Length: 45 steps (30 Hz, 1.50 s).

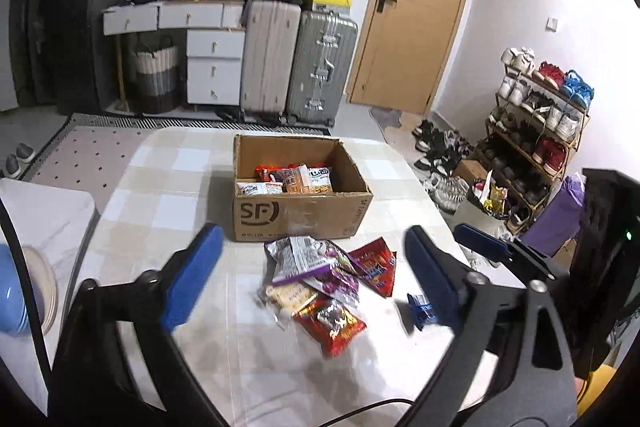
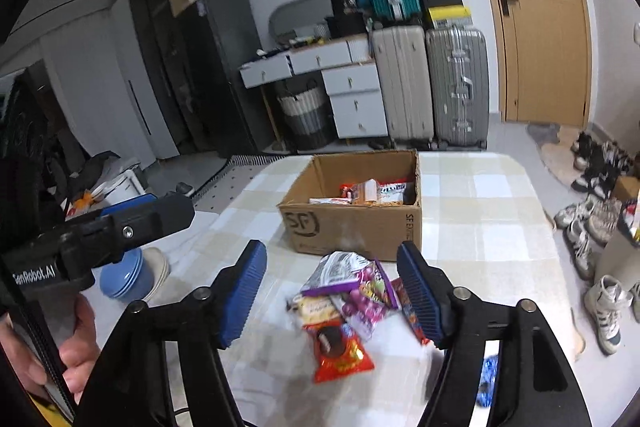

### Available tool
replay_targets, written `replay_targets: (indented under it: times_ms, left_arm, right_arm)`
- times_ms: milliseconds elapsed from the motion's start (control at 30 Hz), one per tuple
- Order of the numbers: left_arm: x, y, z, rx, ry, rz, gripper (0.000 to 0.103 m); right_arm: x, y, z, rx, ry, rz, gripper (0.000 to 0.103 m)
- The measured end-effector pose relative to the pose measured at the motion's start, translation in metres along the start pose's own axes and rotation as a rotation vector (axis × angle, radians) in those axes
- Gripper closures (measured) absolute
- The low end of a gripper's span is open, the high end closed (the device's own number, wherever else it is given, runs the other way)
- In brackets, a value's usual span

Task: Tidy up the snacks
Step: 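Withdraw both tools from the box back toward the snack pile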

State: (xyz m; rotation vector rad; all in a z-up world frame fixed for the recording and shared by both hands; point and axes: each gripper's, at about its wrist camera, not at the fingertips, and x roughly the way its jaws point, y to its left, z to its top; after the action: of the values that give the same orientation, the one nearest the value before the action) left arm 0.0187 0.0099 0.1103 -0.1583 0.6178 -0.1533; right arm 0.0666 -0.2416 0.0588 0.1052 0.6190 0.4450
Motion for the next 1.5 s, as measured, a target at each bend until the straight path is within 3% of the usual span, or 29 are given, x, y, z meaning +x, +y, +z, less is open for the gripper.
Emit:
replay_targets:
  times_ms: [200, 333, 500, 600, 1000, 1333, 1500]
  left_arm:
    - [-0.061, -0.005, -0.041, -0.032, -0.030, -0.007, 0.001]
    - [-0.093, -0.004, -0.067, -0.039, -0.052, 0.010, 0.001]
    - [-0.104, -0.003, -0.091, -0.007, -0.070, 0.061, 0.001]
    - [-0.096, 0.000, -0.106, 0.008, -0.055, 0.078, 0.001]
    - [0.008, 0.028, -0.116, 0.033, 0.047, 0.126, 0.001]
    - [0.025, 0.030, -0.117, 0.040, 0.091, 0.147, 0.001]
    - [0.028, 0.041, -0.121, -0.010, 0.119, 0.153, 0.001]
  right_arm:
    - [-0.050, 0.020, -0.027, -0.012, -0.082, 0.021, 0.019]
    - [-0.074, 0.037, -0.044, -0.039, -0.129, 0.031, 0.016]
    - [-0.076, 0.049, -0.067, -0.050, -0.136, 0.027, 0.007]
    - [-0.056, 0.044, -0.075, -0.042, -0.106, 0.011, 0.007]
    - [0.017, -0.001, -0.103, -0.010, 0.039, -0.047, 0.007]
    - [0.041, -0.002, -0.109, -0.057, 0.091, -0.065, 0.007]
    - [0.047, -0.003, -0.112, -0.052, 0.119, -0.076, 0.007]
